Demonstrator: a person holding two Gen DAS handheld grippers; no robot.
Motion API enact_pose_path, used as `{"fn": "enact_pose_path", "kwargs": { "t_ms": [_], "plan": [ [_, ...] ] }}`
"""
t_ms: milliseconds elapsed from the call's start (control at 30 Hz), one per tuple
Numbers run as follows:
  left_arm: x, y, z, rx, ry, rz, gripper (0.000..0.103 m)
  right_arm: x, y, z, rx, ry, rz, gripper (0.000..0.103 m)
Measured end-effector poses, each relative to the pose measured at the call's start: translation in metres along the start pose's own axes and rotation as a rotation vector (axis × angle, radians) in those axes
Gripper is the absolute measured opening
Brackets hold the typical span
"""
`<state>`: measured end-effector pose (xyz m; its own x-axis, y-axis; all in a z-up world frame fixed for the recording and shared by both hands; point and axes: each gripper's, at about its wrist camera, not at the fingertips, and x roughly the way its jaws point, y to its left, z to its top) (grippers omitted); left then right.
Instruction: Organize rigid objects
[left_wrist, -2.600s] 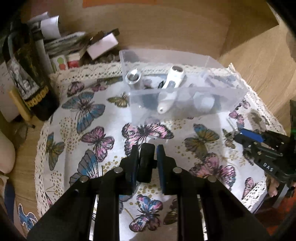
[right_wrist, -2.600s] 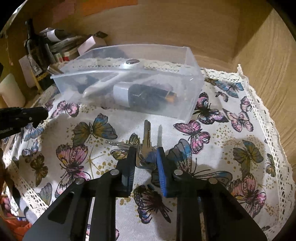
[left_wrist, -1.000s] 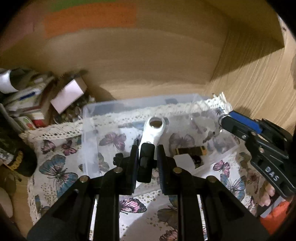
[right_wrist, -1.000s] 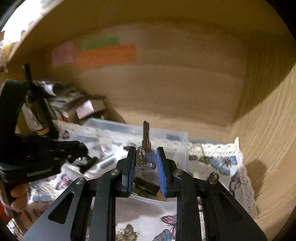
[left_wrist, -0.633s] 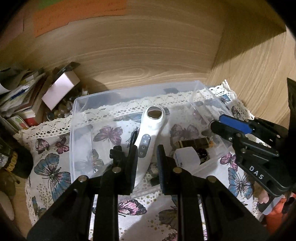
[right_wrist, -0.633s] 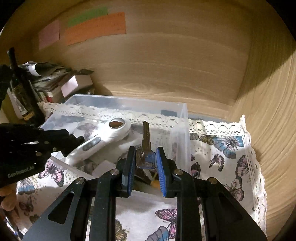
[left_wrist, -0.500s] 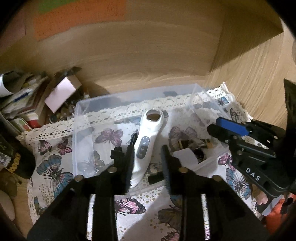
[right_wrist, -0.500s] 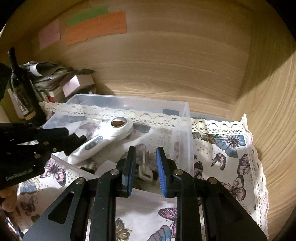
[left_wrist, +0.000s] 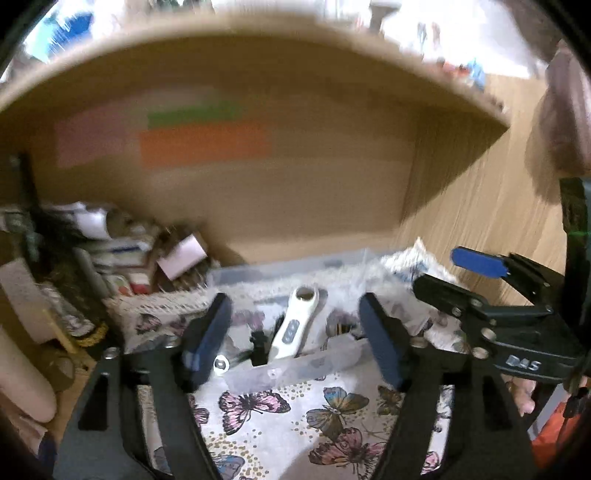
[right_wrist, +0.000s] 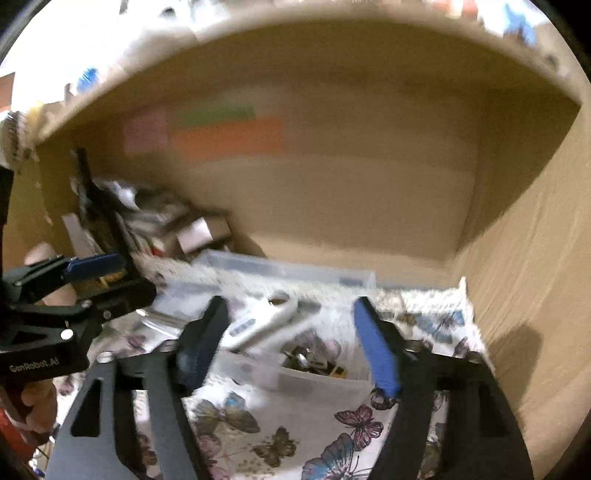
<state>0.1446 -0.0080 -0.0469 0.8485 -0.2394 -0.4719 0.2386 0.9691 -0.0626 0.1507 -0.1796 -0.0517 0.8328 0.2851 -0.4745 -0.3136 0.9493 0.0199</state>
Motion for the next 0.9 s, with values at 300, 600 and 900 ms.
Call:
{"fn": "enact_pose_path", "kwargs": {
  "t_ms": [300, 600, 900],
  "plan": [
    [-0.076, -0.003, -0.002, -0.028, -0.181, 0.052, 0.101, -0.071, 0.014, -0.003, -0.004, -0.170, -0.009, 0.103],
    [-0.122, -0.008, -0.012, -0.041, -0.276, 0.085, 0.103, -0.102, 0.024, -0.010, 0.002, -0.230, -0.022, 0.103],
    [-0.128, -0.007, -0.013, -0.044, -0.298, 0.089, 0.103, -0.114, 0.030, -0.009, -0.001, -0.266, -0.035, 0.103]
  ]
}}
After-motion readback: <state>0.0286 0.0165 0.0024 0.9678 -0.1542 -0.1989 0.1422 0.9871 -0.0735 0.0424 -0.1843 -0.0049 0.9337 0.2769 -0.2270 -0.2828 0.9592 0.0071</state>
